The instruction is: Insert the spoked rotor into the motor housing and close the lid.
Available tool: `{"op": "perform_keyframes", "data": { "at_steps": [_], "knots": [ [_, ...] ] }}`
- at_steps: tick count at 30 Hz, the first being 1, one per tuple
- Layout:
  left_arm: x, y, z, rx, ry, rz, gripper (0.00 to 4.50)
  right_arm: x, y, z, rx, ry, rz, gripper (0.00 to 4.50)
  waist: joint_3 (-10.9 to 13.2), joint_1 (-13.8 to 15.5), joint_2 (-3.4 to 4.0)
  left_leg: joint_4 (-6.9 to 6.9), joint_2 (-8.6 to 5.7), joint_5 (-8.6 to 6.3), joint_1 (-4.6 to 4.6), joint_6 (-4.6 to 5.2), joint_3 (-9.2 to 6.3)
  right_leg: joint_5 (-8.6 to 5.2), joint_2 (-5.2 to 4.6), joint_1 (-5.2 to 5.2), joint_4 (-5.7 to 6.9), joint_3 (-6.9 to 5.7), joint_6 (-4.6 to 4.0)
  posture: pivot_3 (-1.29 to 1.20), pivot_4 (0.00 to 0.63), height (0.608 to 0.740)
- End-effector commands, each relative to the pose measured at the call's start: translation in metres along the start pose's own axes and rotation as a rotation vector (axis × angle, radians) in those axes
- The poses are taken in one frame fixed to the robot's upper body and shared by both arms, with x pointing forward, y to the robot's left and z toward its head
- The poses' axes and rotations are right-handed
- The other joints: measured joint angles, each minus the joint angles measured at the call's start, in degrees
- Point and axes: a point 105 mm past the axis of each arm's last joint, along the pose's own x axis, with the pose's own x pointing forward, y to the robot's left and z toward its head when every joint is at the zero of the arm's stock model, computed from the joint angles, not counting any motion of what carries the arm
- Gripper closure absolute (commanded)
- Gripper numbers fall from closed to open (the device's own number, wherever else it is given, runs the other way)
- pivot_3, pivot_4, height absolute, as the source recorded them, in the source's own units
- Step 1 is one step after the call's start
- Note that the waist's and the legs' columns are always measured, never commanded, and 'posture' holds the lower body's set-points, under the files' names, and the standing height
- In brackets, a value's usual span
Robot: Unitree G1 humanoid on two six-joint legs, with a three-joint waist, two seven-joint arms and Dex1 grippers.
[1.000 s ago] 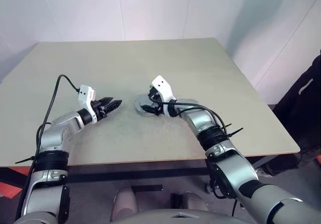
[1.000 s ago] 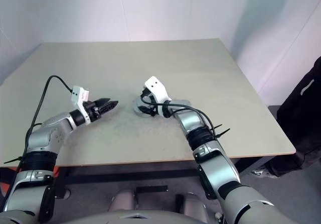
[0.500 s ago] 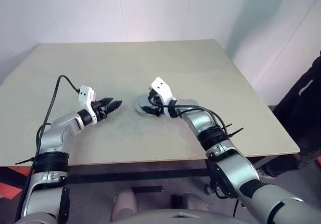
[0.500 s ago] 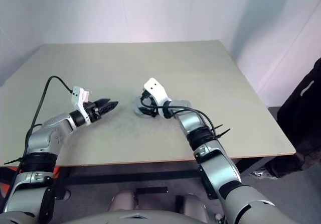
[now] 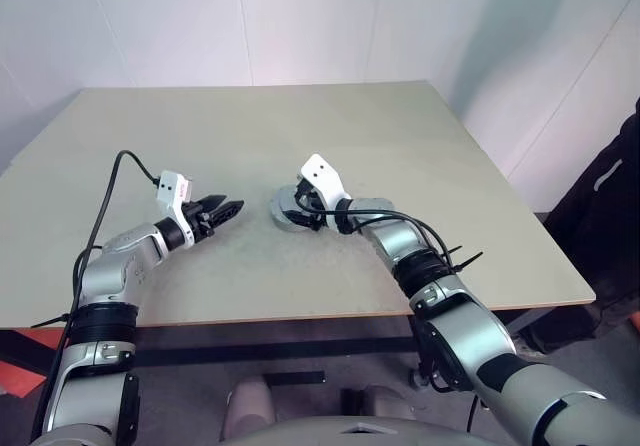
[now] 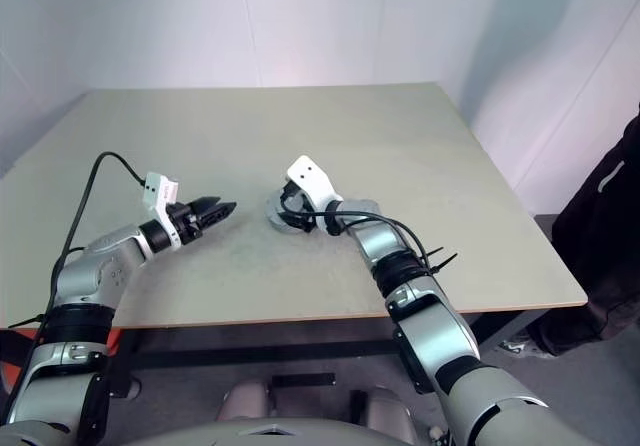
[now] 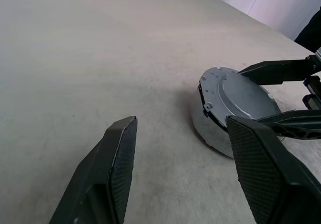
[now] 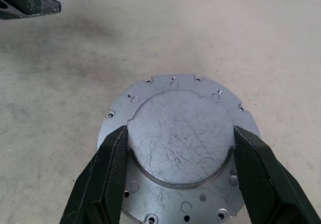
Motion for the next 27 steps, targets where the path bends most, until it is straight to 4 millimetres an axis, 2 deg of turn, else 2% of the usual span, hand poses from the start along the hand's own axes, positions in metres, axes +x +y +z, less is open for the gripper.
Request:
{"op": "perform_keyframes", "data": {
  "at_steps": [1,12,15,20,22,25,27],
  "knots": [
    [0.000,-0.004,0.016,0.036,-0.043,-0.014,1.47,-0.010,-0.004,-0.037,-0.029,0.148,0.016,1.42,0.00,0.07,0.00,0.00,-0.01,0.00,0.00,0.00,0.00,0.00,-0.01,0.03,-0.02,0.00,0.00,0.00,0.000,0.740],
    [0.001,-0.006,0.015,0.031,-0.045,-0.018,1.47,-0.014,-0.003,-0.051,-0.023,0.220,0.035,1.42,-0.05,0.15,0.00,-0.05,-0.03,-0.10,-0.18,0.18,0.01,0.00,-0.01,0.05,-0.07,0.05,-0.25,0.00,0.000,0.740],
    [0.003,-0.007,0.016,0.018,-0.046,-0.022,1.47,-0.013,-0.002,-0.054,0.005,0.235,0.040,1.42,-0.05,0.15,0.01,-0.08,-0.03,-0.10,-0.15,0.18,0.01,-0.10,-0.01,0.06,-0.06,0.05,-0.10,0.00,0.000,0.740],
    [0.013,-0.021,0.013,-0.085,-0.040,-0.059,1.47,-0.013,-0.002,-0.058,0.015,0.251,0.047,1.42,-0.06,0.19,0.04,-0.08,-0.05,-0.11,-0.07,0.18,0.01,-0.21,-0.04,0.16,-0.07,0.06,0.09,0.00,0.000,0.740],
    [0.028,-0.026,0.012,-0.191,-0.057,-0.059,1.47,-0.013,-0.002,-0.057,0.018,0.251,0.045,1.42,-0.07,0.22,0.07,-0.08,-0.08,-0.11,-0.06,0.18,0.01,-0.22,-0.09,0.19,-0.07,0.07,0.09,0.00,0.000,0.740],
    [0.046,-0.029,0.008,-0.267,-0.069,-0.043,2.05,-0.013,-0.003,-0.056,0.018,0.250,0.042,1.43,-0.07,0.19,0.08,-0.09,-0.13,-0.11,-0.04,0.18,0.01,-0.22,-0.11,0.32,-0.13,0.08,0.10,0.00,0.000,0.740],
    [0.056,-0.032,0.007,-0.310,-0.075,-0.042,2.75,-0.013,-0.004,-0.056,0.018,0.250,0.039,1.43,-0.09,0.11,0.10,-0.19,-0.15,-0.11,-0.04,0.19,0.01,-0.22,-0.10,0.33,-0.32,0.07,0.11,0.00,0.000,0.740]
  ]
}}
